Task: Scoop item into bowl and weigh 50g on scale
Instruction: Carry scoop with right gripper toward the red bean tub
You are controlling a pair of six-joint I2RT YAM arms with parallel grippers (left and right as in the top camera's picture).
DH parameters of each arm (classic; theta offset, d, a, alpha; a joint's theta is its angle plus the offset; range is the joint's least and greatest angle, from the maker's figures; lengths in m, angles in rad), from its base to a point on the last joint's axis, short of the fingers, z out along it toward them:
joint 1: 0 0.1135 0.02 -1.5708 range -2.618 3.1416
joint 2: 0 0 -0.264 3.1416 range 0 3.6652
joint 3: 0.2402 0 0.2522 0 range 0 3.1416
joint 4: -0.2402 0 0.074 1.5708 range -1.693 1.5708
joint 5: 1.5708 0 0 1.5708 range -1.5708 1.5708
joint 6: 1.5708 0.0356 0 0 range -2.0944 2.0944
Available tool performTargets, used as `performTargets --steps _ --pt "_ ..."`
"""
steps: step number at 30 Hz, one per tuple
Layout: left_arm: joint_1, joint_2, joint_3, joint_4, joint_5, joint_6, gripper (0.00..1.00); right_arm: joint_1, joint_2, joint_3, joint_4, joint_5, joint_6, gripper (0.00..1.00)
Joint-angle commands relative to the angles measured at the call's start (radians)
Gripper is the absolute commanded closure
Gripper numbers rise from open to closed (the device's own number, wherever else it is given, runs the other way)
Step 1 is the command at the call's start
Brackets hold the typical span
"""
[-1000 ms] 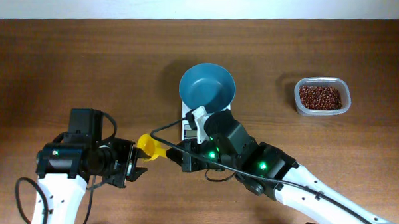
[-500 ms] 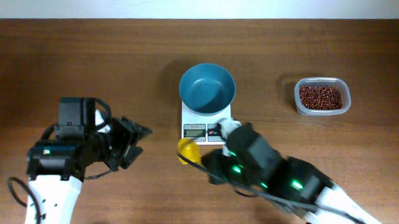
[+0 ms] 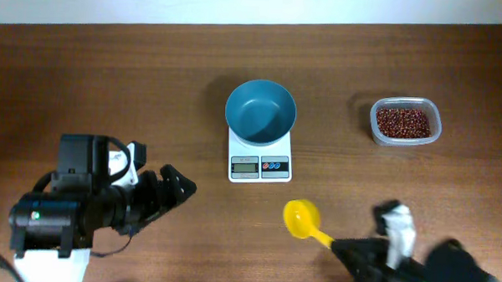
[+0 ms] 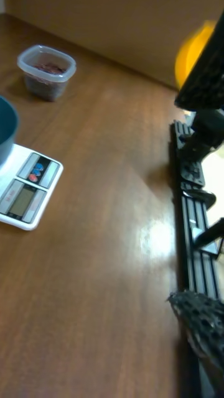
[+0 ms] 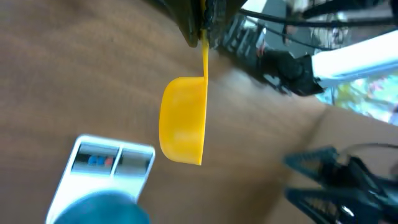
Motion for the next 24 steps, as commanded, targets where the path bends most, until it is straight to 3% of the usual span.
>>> performTargets --steps 1,13,24 --pt "-0.002 -0.033 0.018 -0.040 -0.071 0.048 0.01 0.005 -0.098 0.008 -0.054 0.156 -0.016 0.96" --pt "-0.002 -0.034 0.018 -0.062 -0.128 0.048 0.01 0.005 -0.071 0.177 -0.240 0.434 0.031 0.96" --pt "-0.002 -0.034 0.018 -0.062 -0.177 0.048 0.01 0.005 0.280 0.581 -0.560 0.656 -0.003 0.96"
